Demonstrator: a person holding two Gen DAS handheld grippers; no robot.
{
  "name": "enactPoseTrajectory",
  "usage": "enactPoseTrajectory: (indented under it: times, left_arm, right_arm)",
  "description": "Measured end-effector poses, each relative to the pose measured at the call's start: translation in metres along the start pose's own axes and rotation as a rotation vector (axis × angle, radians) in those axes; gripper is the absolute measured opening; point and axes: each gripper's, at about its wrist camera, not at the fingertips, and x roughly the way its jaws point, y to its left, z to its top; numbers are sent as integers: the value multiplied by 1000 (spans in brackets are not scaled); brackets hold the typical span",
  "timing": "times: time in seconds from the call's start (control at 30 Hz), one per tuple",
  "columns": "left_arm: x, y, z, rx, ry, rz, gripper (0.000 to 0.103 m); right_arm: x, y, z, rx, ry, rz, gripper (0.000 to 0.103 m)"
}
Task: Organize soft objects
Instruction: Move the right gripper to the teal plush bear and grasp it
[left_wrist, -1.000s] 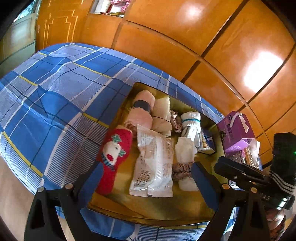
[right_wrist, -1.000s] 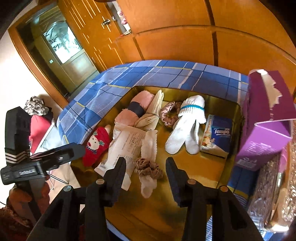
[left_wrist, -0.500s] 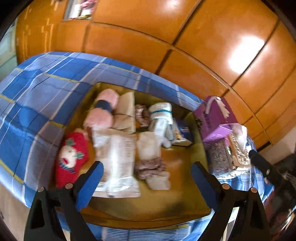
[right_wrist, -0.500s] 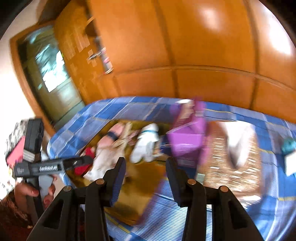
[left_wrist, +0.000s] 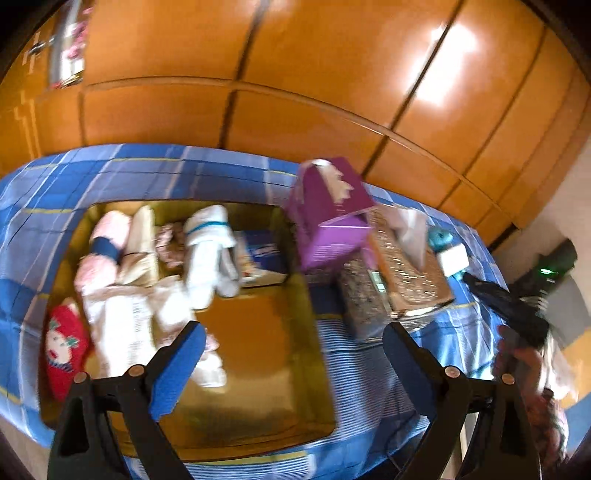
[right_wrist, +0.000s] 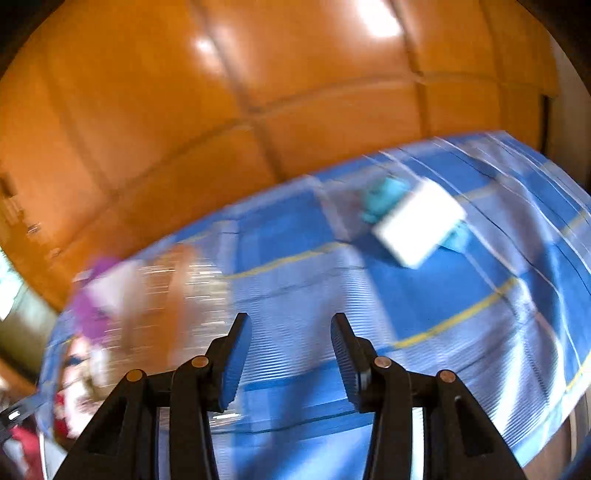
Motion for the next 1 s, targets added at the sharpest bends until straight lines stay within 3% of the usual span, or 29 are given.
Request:
enactPoseTrajectory:
  times: [0.2, 0.57, 0.7, 0.73, 0.8, 0.83, 1.0]
  left_arm:
    - [11, -36, 5, 55, 20, -28, 97]
    - [23, -59, 6, 90, 71, 5, 97]
    - [25, -69, 8, 112, 76, 5, 97]
    - [26, -72, 9, 118, 75, 1, 97]
    - [27, -78, 11, 128, 75, -7, 97]
    - [29, -83, 12, 139, 75, -12, 97]
    - [39, -106, 20, 178, 88, -45, 97]
  right_arm:
    - [44, -82, 29, 254, 28, -46, 47]
    - [104, -133, 72, 616, 30, -77, 49]
    - [110, -135, 71, 610, 27, -20, 49]
    - [110, -134, 71, 589, 27, -1, 39]
    - [108, -131, 68, 545, 32, 39, 31]
    - [104, -126, 64, 506, 39, 82, 25]
    - [96, -96, 44, 349, 168, 321, 25]
